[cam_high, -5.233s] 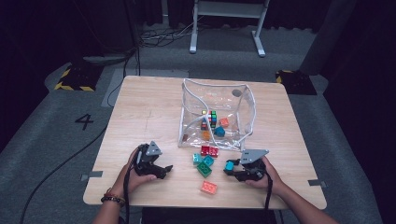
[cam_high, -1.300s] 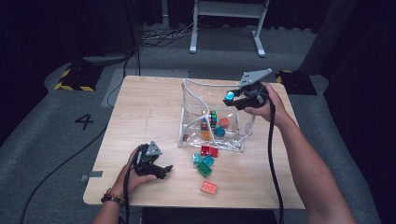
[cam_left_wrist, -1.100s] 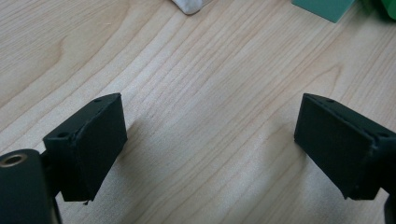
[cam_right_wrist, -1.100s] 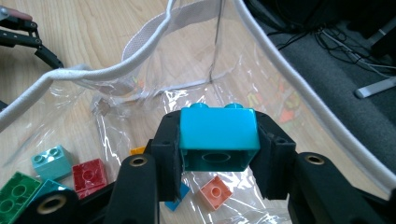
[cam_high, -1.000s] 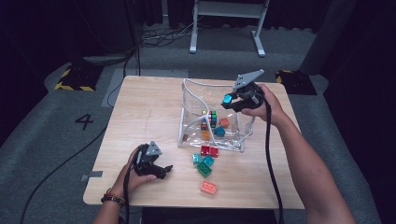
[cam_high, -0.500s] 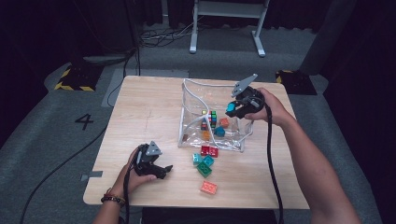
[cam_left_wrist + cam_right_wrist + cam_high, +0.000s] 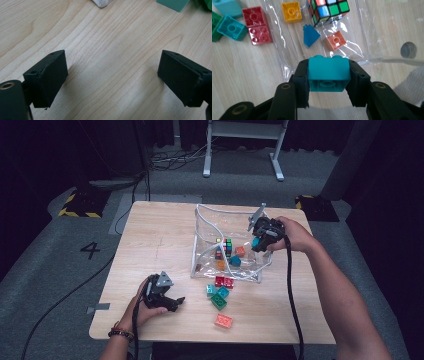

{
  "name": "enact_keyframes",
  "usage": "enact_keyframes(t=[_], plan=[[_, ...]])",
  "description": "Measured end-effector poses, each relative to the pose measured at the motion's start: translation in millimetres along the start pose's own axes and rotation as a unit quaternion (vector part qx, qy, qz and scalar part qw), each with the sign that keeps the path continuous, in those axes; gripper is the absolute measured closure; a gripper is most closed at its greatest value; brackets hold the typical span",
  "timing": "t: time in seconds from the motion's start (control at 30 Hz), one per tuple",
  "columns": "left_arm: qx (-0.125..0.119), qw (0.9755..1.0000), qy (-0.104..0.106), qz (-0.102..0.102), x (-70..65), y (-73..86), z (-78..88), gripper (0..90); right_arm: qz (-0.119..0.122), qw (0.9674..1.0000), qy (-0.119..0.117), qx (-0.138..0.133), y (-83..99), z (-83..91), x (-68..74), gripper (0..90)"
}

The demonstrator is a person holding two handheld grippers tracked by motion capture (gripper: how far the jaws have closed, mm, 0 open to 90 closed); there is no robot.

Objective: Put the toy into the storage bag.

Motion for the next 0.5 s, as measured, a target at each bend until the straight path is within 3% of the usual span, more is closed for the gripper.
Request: enact_keyframes(t=[0.23,0.5], plan=[[0.000,1.0000,-0.001,-0.001,0.1,0.0,0.1,9.5,0.000,0.9996,0.008,0.029,5.1,3.0,-0.7,58.4],[-0.001,1.0000,0.000,0.000,0.0,0.0,-0.1,9.5,0.003,0.9999,0.007,0.011,6.0,6.0,1.2,54.0]])
Point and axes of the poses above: each handheld gripper's, and its own axes: z roughly backward along the jaws, y roughly out of its underside, x roughly to its left, the point moved 2 cm from there along -z, roughly forward along the jaws, and after that the axes turned 4 degrees about -x, right-handed, at the moved point
